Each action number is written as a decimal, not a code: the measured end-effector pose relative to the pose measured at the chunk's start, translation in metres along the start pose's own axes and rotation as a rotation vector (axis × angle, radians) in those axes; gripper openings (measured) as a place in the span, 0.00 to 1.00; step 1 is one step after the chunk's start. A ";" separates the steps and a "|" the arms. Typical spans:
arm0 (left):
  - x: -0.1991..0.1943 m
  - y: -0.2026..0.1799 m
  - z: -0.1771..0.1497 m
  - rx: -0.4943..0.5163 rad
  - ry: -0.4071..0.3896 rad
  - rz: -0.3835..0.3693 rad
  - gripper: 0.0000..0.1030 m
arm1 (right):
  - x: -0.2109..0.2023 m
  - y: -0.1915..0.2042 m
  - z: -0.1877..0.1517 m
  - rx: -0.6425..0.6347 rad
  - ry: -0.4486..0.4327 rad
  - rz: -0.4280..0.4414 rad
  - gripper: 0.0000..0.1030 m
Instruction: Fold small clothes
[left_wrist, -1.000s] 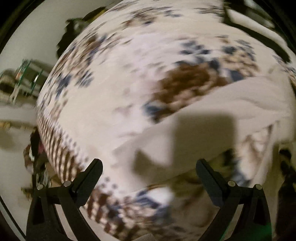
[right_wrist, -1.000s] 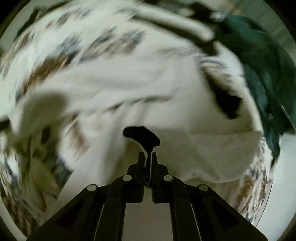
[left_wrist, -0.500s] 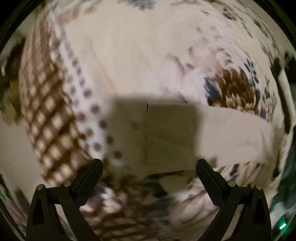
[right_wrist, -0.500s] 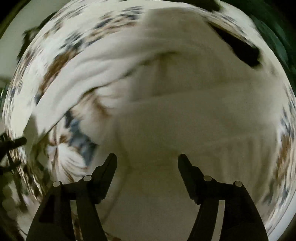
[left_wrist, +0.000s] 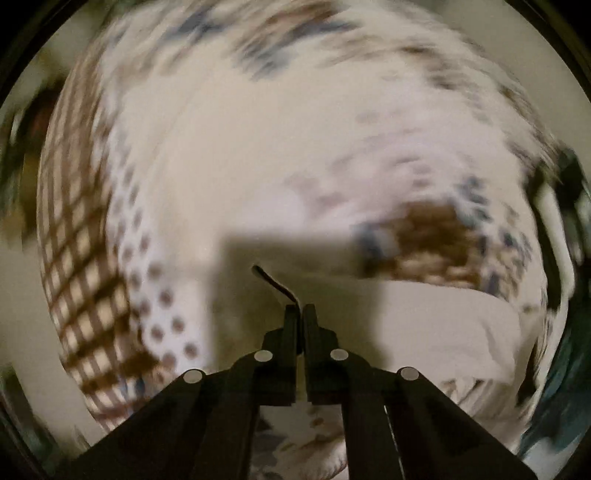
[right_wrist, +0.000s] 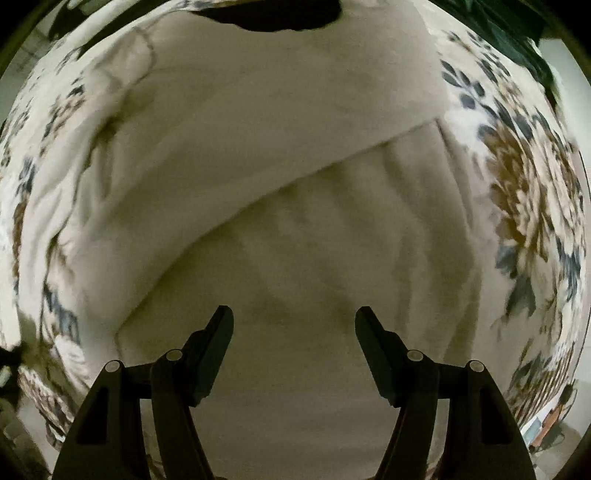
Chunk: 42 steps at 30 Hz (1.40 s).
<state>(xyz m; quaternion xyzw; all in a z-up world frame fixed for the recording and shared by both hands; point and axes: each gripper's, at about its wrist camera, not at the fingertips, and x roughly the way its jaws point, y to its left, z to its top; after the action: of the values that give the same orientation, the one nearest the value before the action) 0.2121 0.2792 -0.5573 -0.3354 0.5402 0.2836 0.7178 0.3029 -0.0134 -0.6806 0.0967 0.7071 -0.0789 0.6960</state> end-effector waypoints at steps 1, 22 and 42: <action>-0.012 -0.020 -0.002 0.084 -0.042 -0.009 0.01 | -0.001 -0.008 0.000 0.007 -0.003 0.001 0.68; -0.035 -0.292 -0.349 1.308 0.316 -0.376 0.02 | -0.010 -0.287 -0.093 0.265 0.093 0.002 0.68; 0.016 -0.132 -0.195 0.818 0.422 -0.030 0.97 | -0.038 -0.417 -0.172 0.248 0.224 0.338 0.68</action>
<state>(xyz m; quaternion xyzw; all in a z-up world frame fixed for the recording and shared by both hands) 0.2034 0.0454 -0.5865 -0.0828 0.7373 -0.0376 0.6695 0.0336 -0.3764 -0.6485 0.3065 0.7386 -0.0363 0.5993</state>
